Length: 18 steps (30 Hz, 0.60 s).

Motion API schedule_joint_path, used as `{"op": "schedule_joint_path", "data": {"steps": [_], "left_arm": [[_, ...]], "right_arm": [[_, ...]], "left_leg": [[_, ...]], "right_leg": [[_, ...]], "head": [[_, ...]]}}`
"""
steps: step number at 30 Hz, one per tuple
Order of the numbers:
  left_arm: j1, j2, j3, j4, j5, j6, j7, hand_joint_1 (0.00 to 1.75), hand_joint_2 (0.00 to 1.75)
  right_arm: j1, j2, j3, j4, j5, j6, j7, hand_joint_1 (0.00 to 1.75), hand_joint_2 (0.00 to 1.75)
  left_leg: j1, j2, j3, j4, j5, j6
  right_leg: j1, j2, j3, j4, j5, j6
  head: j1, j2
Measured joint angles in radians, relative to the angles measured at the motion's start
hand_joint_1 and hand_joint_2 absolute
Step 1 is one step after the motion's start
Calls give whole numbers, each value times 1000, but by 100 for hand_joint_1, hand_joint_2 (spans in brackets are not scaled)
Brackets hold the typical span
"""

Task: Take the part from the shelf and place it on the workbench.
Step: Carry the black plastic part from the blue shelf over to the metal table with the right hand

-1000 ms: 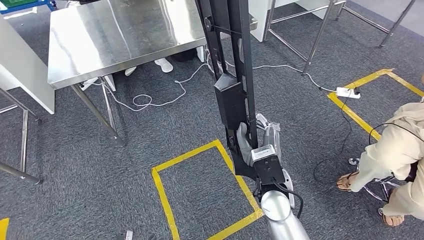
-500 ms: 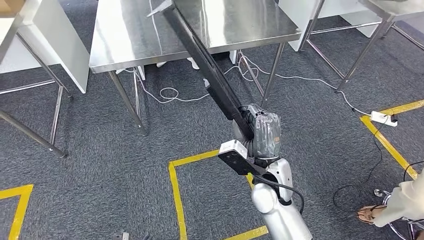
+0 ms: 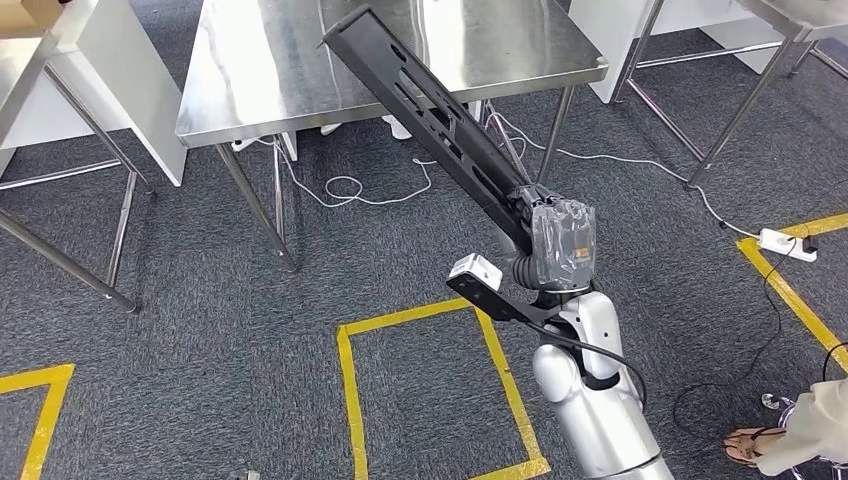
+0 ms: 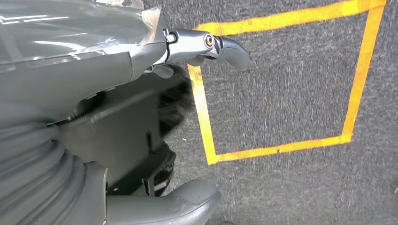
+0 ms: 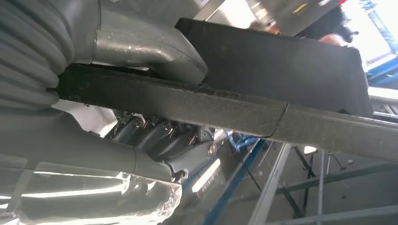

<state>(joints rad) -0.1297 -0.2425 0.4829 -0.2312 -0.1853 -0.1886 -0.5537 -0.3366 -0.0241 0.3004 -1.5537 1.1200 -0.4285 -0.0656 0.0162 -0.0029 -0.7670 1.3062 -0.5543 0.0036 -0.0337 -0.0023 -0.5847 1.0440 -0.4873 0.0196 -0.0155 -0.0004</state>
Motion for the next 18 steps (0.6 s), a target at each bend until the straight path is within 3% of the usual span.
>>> {"op": "schedule_joint_path", "data": {"steps": [1,2,4,5,8,11,14,15,16,17,18], "left_arm": [[1,0,0,0,-2,6,-1,0,175],[1,0,-1,0,-3,10,-4,0,175],[0,1,-1,0,-4,10,-14,0,175],[0,1,-1,0,-4,10,-22,0,175],[-2,1,-3,0,-8,13,-42,0,175],[-3,2,-4,-1,-15,16,-56,0,175],[-9,2,-12,-2,-26,7,-74,0,175],[-10,2,-15,-2,-27,2,-76,0,175],[-10,2,-18,-2,-27,-2,-77,0,175],[-10,3,-21,-2,-27,-5,-78,0,175],[-10,3,-24,-2,-30,-8,-79,0,175]], "right_arm": [[-4,-11,-3,-2,19,0,9,175,175],[-11,-23,-6,-5,37,-1,18,175,175],[-36,-47,-17,-14,67,-5,34,175,175],[-53,-62,-25,-20,81,-8,42,175,175],[-106,-108,-49,-32,100,-18,59,175,175],[-144,-145,-68,-42,100,-22,66,175,175],[-180,-197,-80,-46,66,-29,63,175,175],[-189,-217,-84,-46,48,-30,61,175,175],[-197,-236,-89,-46,34,-30,60,175,175],[-204,-252,-94,-46,24,-30,60,175,175],[-212,-263,-98,-46,18,-31,59,175,175]], "left_leg": [[0,0,-8,3,14,3],[-1,0,3,-32,44,9],[-5,2,63,-164,110,25],[-10,2,88,-218,128,32],[-23,1,109,-265,129,44],[-19,-2,133,-299,139,55],[-21,-5,145,-311,142,64],[-21,-8,146,-311,141,65],[-22,-11,147,-311,140,65],[-22,-15,149,-310,138,65],[-22,-17,151,-308,135,62]], "right_leg": [[2,-1,2,0,-2,-2],[3,-1,5,0,-3,-4],[6,0,11,-1,-7,-5],[7,0,11,-3,-8,-4],[9,-2,13,-12,-11,9],[13,-5,4,9,-27,18],[14,-2,-87,175,-90,6],[14,-1,-118,226,-102,6],[13,-1,-135,245,-98,12],[13,-1,-132,225,-78,21],[11,-1,-110,168,-47,31]], "head": [[0,0],[0,0],[0,0],[1,0],[0,0],[3,0],[6,0],[7,0],[7,0],[8,0],[8,0]]}}
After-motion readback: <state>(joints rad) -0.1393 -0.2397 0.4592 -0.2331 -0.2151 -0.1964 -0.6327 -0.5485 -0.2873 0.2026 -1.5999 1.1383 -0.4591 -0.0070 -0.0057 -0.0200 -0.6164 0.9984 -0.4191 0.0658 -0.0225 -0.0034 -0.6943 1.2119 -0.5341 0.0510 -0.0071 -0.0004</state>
